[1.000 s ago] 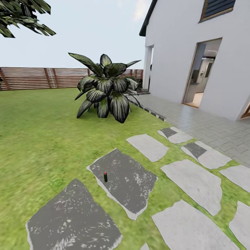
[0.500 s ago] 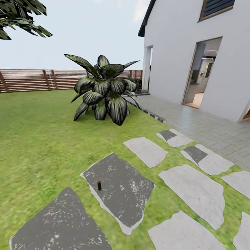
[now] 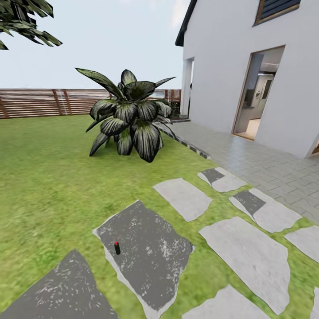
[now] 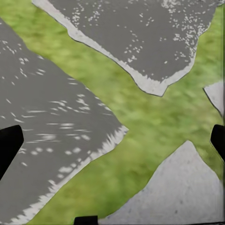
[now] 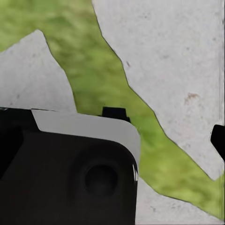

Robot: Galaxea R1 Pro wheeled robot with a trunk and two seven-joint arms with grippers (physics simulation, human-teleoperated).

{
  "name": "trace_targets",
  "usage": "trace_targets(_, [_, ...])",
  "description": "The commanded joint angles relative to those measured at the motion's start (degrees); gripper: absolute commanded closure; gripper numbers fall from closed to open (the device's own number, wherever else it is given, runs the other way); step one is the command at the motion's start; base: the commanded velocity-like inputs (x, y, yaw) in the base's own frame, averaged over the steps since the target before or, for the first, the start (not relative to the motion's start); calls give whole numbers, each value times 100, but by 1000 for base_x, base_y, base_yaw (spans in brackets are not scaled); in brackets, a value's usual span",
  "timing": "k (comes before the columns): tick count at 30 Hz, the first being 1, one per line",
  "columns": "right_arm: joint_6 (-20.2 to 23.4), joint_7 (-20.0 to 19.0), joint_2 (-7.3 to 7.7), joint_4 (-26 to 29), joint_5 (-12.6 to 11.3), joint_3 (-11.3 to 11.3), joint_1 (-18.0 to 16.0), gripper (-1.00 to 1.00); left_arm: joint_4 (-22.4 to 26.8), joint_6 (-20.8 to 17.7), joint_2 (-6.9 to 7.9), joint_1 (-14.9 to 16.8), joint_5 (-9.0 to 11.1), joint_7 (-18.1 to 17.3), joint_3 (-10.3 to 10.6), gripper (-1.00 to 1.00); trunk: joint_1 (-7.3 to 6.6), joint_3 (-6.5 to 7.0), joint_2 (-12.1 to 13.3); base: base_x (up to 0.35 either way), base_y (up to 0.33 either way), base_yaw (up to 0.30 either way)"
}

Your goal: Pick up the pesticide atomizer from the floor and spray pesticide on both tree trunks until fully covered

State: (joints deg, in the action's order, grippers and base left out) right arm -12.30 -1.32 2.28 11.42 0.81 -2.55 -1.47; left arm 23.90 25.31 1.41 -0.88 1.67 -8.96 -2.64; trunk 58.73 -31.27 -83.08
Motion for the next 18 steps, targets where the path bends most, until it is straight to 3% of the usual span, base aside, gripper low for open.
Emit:
trace_targets(1, [0,0,0,-2,0,0,1,-100,0,0,0,0,0,0,0,-100,0,0,0,279,-199,0])
trace_targets(18, [-1,0,0,-1,-2,9,1,-100,13,-4,-5,0,0,8,8,-100,0,0,0,219,-228,11])
